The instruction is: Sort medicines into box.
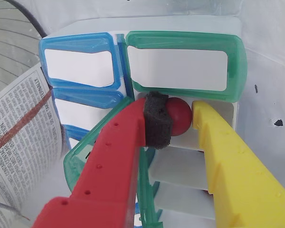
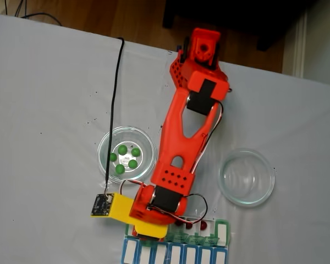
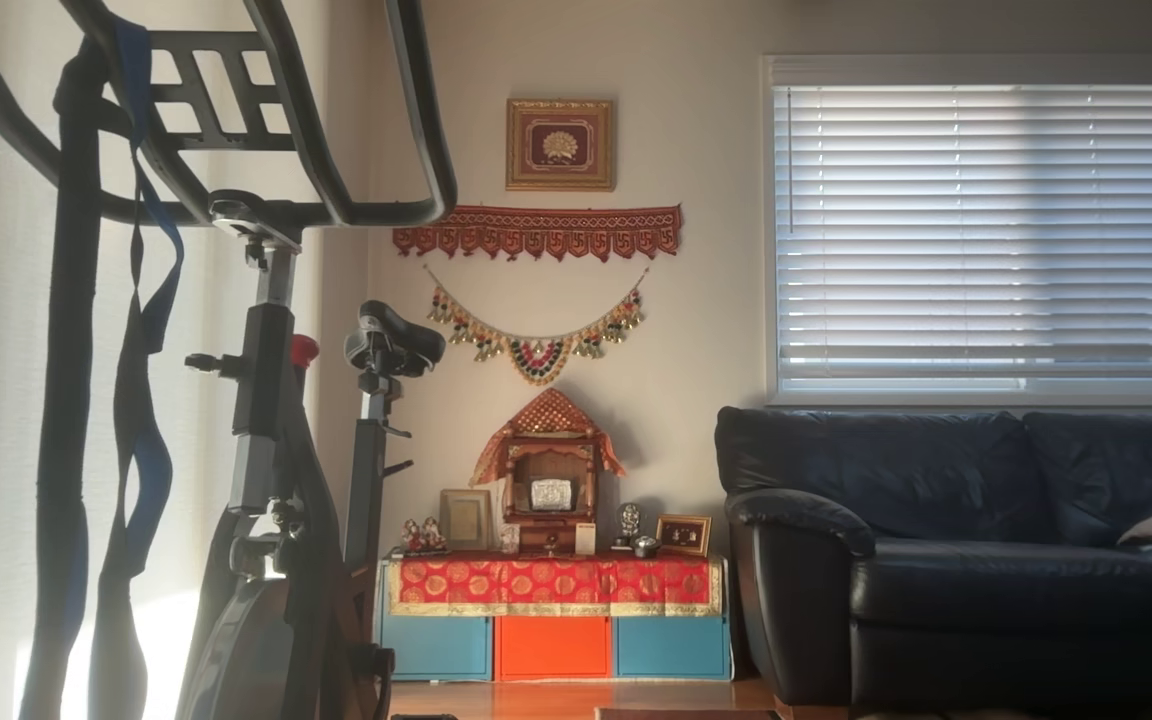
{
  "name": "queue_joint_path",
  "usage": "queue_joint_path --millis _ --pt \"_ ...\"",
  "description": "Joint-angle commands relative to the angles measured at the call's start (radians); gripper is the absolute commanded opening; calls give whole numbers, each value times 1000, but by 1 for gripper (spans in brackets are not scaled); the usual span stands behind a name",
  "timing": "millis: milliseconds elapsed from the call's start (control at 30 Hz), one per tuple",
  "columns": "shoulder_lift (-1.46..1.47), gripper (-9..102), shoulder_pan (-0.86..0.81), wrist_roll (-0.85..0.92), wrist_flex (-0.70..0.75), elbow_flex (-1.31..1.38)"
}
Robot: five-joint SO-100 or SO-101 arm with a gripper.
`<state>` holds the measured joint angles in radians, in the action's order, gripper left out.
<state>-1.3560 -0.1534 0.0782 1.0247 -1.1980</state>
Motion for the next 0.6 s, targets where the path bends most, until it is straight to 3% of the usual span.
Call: queue_joint_path --millis 0,567 --pt "-48 12 32 11 8 83" --pt "-86 25 29 21 8 43"
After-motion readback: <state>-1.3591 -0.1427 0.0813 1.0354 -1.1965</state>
